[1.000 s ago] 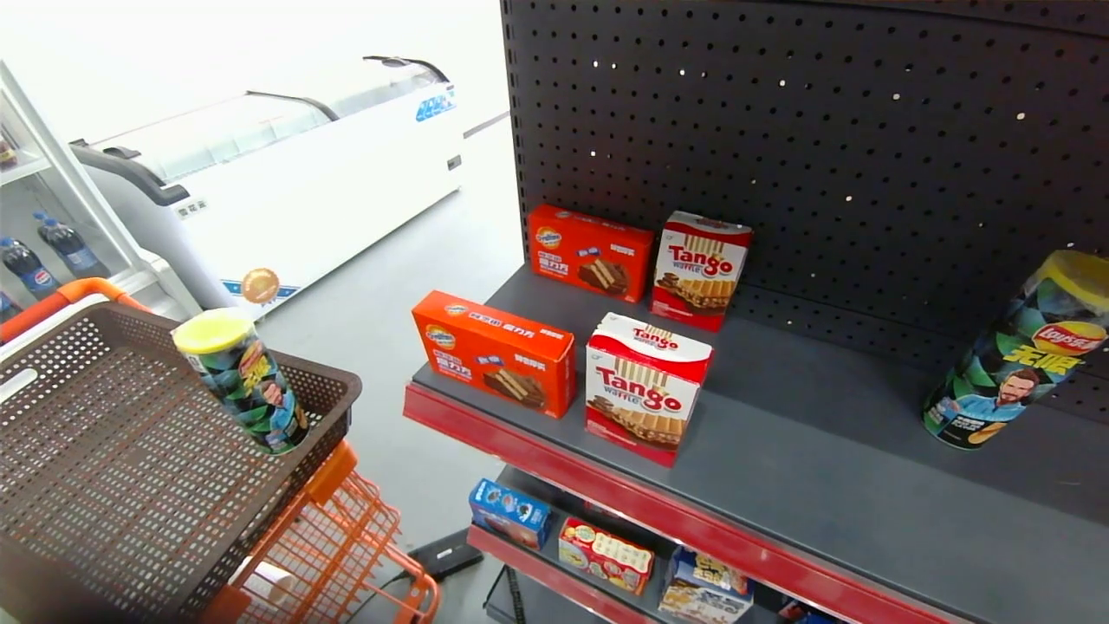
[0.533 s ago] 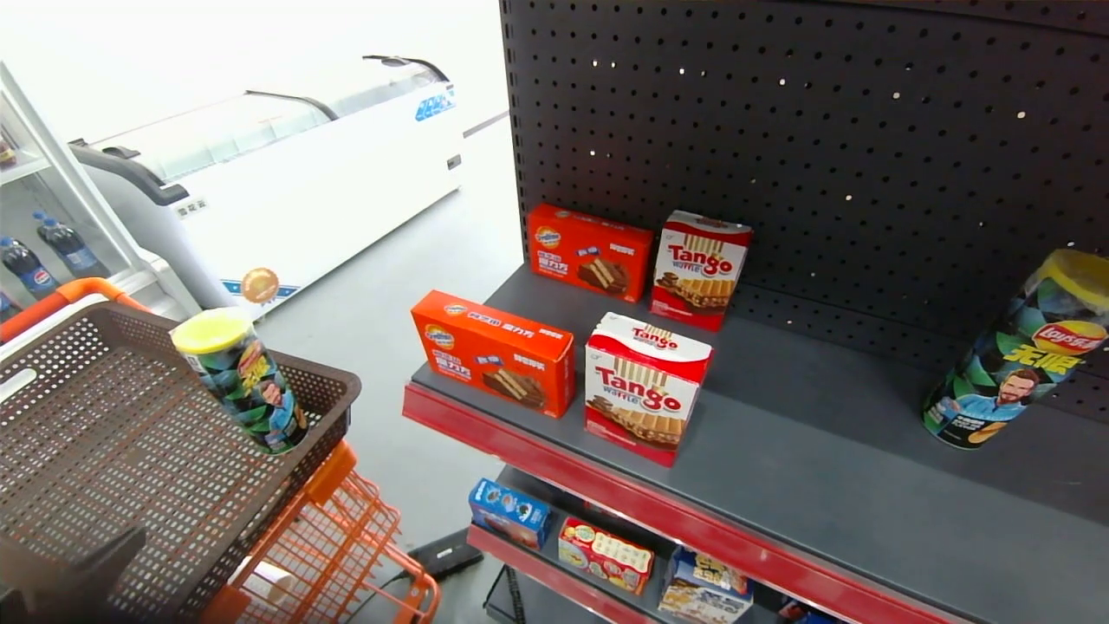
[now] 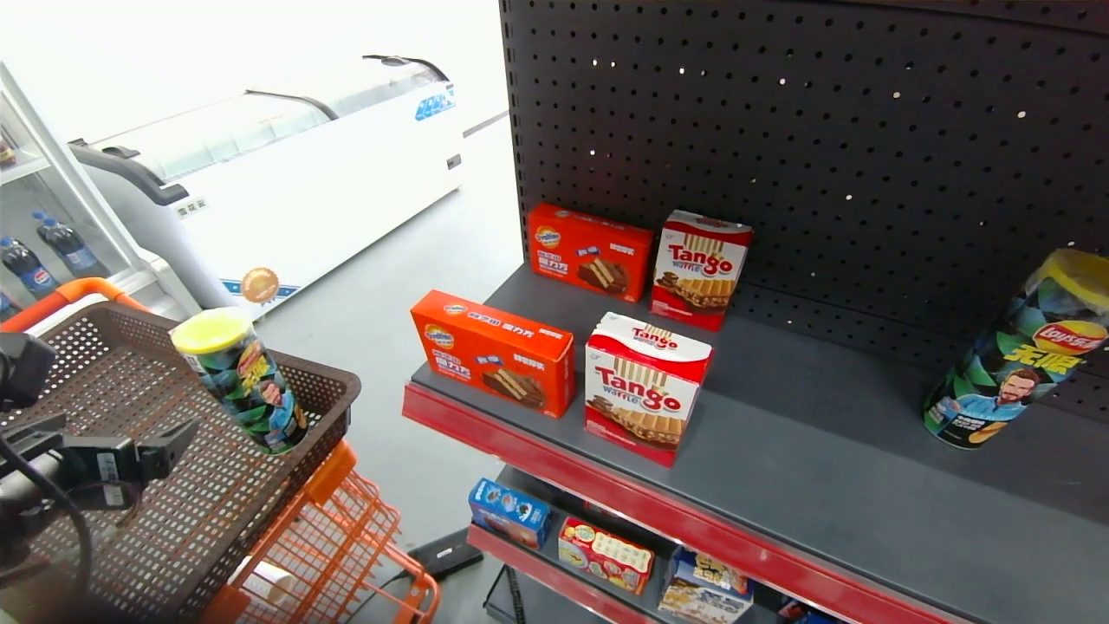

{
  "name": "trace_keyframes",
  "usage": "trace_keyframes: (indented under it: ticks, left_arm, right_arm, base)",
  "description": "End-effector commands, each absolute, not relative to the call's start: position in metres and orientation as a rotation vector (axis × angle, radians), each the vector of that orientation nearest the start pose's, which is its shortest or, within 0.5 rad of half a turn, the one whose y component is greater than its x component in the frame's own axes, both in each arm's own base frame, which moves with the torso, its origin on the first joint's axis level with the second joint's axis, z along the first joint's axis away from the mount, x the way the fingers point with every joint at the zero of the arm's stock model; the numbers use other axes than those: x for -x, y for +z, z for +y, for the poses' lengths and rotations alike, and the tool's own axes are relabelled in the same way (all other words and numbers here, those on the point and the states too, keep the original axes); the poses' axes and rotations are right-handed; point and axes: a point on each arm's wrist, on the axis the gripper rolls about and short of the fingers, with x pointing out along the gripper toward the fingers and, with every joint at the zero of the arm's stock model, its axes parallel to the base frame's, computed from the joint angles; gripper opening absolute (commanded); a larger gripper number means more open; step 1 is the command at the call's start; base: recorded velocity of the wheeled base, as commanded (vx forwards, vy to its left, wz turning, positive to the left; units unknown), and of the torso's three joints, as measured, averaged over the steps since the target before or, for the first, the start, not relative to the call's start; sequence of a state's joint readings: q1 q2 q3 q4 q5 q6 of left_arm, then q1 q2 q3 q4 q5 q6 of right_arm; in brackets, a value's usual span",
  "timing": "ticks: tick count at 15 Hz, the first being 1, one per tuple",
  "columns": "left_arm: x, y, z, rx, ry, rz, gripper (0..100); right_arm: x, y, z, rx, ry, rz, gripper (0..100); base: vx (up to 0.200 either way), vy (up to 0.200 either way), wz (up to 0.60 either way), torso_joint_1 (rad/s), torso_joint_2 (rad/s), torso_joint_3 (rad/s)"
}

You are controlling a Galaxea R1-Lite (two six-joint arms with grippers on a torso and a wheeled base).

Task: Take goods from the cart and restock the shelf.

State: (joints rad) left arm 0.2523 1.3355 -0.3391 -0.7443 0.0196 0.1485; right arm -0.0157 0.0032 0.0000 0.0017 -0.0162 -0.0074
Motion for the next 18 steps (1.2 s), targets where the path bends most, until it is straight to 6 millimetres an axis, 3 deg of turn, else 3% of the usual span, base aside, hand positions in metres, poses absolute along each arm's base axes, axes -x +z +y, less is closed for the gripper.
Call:
trace_keyframes:
  ticks: [1,6,10,15,18]
  left_arm:
    - [-0.232,0.113,0.076,-0.103,0.306,0.307,100]
    - [-0.279,0.080,0.085,-0.110,0.286,0.286,100]
    - [-0.318,0.076,0.083,-0.102,0.240,0.202,100]
    - [-0.328,0.066,0.086,-0.100,0.238,0.208,100]
    - [-0.345,0.067,0.090,-0.098,0.243,0.153,100]
  right_arm:
    - [0.023,0.075,0.000,0.008,-0.032,0.005,100]
    - [0.023,0.075,0.000,0.008,-0.031,0.005,100]
    - [0.023,0.075,0.000,0.008,-0.032,0.005,100]
    - [0.023,0.075,0.000,0.008,-0.031,0.005,100]
    - [0.023,0.075,0.000,0.008,-0.034,0.005,100]
  base:
    - [0.000,0.000,0.00,0.000,0.00,0.000]
    - [0.000,0.000,0.00,0.000,0.00,0.000]
    - [0.000,0.000,0.00,0.000,0.00,0.000]
    - [0.000,0.000,0.00,0.000,0.00,0.000]
    - [0.000,0.000,0.00,0.000,0.00,0.000]
